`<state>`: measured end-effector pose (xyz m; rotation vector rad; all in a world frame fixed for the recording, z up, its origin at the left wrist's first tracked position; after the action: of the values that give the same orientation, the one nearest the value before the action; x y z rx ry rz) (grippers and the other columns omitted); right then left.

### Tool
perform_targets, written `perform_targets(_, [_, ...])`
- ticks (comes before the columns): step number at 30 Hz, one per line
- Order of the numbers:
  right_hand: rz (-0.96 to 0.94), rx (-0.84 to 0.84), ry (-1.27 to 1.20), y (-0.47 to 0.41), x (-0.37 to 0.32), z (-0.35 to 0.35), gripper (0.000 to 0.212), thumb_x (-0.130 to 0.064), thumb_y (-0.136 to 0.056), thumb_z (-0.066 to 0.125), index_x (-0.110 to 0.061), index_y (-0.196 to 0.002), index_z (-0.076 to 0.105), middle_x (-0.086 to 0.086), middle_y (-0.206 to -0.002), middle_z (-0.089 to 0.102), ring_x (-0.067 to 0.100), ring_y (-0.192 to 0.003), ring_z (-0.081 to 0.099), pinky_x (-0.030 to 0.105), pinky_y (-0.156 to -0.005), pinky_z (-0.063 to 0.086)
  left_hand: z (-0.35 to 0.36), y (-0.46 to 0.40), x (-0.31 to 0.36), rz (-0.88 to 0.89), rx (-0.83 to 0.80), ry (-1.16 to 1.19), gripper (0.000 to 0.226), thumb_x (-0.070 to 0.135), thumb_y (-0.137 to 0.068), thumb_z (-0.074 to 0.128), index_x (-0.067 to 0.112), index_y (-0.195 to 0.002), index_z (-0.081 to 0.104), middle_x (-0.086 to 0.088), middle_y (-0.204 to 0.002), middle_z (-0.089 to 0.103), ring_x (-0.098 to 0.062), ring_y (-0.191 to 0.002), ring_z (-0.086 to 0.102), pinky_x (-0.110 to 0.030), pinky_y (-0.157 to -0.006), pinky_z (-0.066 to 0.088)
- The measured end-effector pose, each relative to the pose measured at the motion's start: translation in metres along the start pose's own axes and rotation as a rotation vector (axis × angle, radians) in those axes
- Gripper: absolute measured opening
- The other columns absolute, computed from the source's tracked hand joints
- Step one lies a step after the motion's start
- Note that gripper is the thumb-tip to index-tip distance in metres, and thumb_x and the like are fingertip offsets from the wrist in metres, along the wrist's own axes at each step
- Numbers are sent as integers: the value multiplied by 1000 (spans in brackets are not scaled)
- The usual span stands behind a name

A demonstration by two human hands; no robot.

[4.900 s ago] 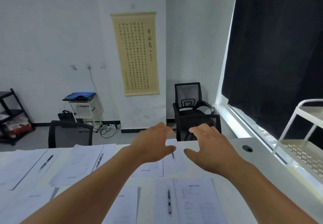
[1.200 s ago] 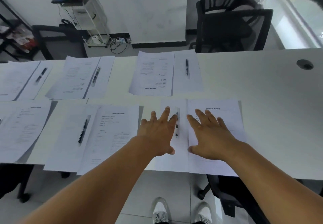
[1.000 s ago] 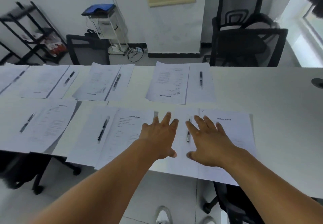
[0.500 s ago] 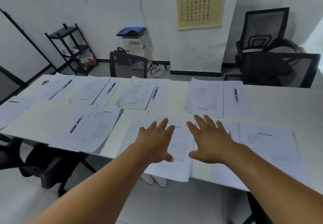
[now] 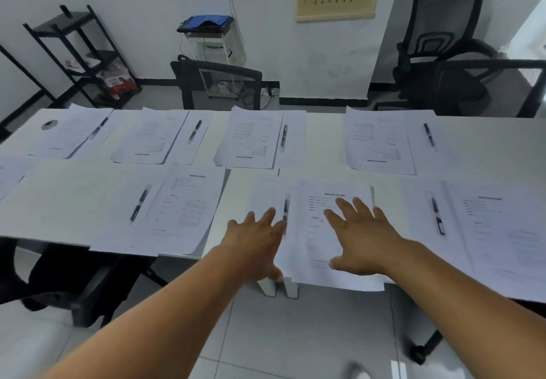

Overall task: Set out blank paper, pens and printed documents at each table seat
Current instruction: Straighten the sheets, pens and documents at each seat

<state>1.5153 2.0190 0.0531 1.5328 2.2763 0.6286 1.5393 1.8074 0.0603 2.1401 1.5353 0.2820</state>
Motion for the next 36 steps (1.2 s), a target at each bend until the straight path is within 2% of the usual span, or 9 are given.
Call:
perform_targets(7, [-2, -73, -40, -33, -1, 23, 114, -69, -94, 65, -30, -173, -7, 6, -181, -19, 40, -167, -13, 64, -132, 7, 14, -26, -16, -6, -23, -2, 110, 67, -81, 85, 24, -165, 28, -6, -177, 17, -43, -151, 41, -62, -110, 46])
perform_targets(14, [-29, -117, -75, -65, -4, 41, 113, -67, -95, 65, -31, -173, -8, 5, -181, -20, 39, -167, -15, 66, -131, 9, 34, -52, -23, 11, -48, 17, 118, 65, -83, 86, 29, -171, 17, -4, -183, 7, -43, -163, 27, -67, -122, 34])
perform_targets(18, [-33, -129, -75, -76, -8, 47, 113, -65, -95, 66, -32, -173, -8, 6, -181, -20, 40, -166, -16, 66, -130, 13, 43, -66, -31, 33, -33, 33, 119, 65, -81, 87, 35, -170, 15, -5, -181, 7, -41, -160, 31, -63, -117, 41])
perform_targets(24, [-6, -159, -69, -88, -14, 66, 116, -62, -94, 69, -37, -171, -13, 4, -179, -27, 41, -165, -22, 68, -130, 11, 59, -88, -47, 54, -1, 32, 124, 62, -80, 90, 37, -169, 9, -8, -182, 2, -47, -158, 33, -63, -116, 43])
perform_targets(27, [22, -178, -70, -95, -16, 75, 122, -61, -91, 73, -38, -170, -17, 3, -177, -32, 41, -163, -27, 69, -130, 9, 70, -99, -55, 77, 7, 8, 128, 59, -80, 91, 38, -169, 2, -11, -182, -4, -46, -162, 26, -64, -117, 41])
perform_targets(32, [43, -169, -99, -105, -19, 87, 130, -61, -88, 77, -41, -167, -24, 1, -173, -40, 40, -161, -33, 70, -129, 5, 83, -109, -60, 122, -2, -4, 139, 55, -83, 91, 41, -169, -17, -12, -182, -19, -48, -168, 2, -68, -126, 28])
perform_targets(36, [51, -148, -142, -112, -20, 96, 131, -59, -88, 78, -44, -165, -27, 0, -173, -42, 38, -160, -35, 69, -129, 3, 89, -117, -60, 163, -5, -10, 138, 51, -87, 90, 40, -169, -21, -10, -182, -20, -46, -169, -5, -67, -129, 23])
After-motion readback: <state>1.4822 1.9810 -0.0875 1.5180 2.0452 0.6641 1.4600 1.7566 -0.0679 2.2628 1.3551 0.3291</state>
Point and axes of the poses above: each hand's wrist, its own y-axis away from the middle knuckle, its own z-axis out of the palm, x = y × z, the point moved 6 cm from there along -y, towards the middle knuckle
